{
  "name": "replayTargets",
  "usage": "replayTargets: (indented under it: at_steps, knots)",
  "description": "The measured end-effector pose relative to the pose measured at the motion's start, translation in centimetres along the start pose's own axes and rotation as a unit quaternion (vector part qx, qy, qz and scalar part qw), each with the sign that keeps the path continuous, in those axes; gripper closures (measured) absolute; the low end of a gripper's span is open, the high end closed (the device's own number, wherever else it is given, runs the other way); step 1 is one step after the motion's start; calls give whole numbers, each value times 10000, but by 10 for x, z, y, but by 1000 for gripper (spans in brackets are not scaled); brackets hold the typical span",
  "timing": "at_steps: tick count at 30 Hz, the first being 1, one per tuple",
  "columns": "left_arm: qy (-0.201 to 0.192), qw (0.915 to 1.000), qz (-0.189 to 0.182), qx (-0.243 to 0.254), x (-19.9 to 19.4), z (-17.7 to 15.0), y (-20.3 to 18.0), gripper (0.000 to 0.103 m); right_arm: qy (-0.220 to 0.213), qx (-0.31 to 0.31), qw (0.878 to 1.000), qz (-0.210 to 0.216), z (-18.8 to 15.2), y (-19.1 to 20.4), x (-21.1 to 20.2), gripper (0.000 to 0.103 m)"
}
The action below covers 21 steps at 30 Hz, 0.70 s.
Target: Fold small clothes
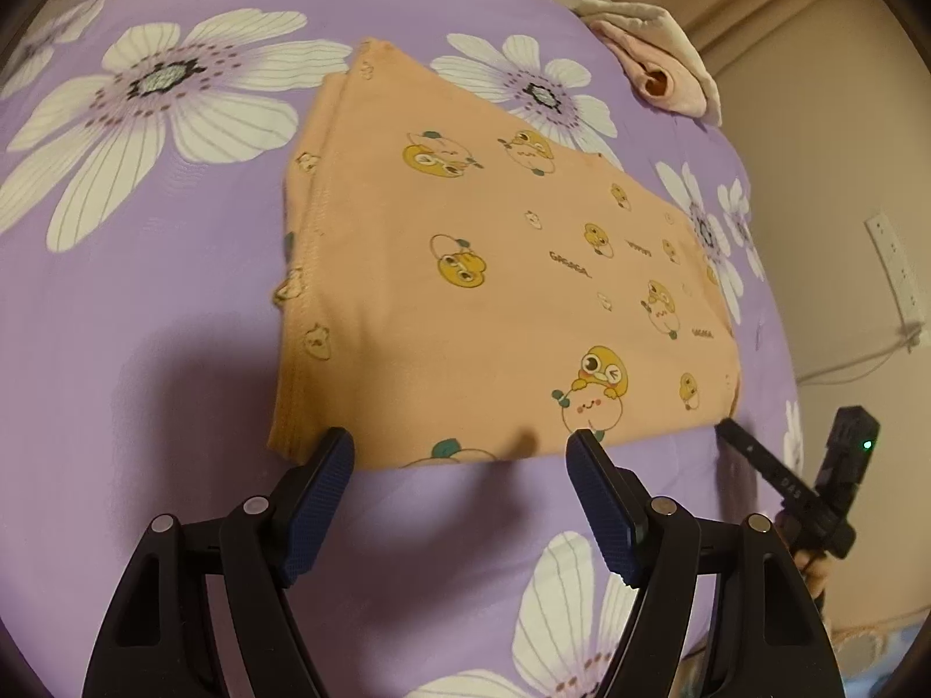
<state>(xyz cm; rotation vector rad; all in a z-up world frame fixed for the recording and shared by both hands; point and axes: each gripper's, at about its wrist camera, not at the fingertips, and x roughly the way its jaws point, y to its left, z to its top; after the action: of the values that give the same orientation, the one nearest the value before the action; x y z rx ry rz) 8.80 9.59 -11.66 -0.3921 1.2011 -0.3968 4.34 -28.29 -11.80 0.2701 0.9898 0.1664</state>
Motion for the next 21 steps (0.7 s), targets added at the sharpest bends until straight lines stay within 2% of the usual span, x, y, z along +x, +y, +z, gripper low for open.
replayTargets:
  at_steps: [4, 7, 10, 16, 21]
  knots:
    - [-22, 9998, -76, -171, -6, -5, 7, 28, -114, 72, 9988, -471, 1, -10, -9, 93]
    - [-61, 9994, -80, -331, -14, -12, 14, 28, -183, 60, 9983, -559, 1, -14, -17, 92]
    - [-163, 9987, -169, -453, -28, -20, 22, 28, -262, 13, 9984, -508, -2, -10, -24, 87]
    - [-424, 9949, -388, -825, -50, -28, 41, 28, -459, -26, 9989, -128, -4, 8, -35, 79]
    - [-481, 9894, -539, -1259, -49, -30, 56, 28, -537, -117, 9984, 134, -2, 28, -37, 60]
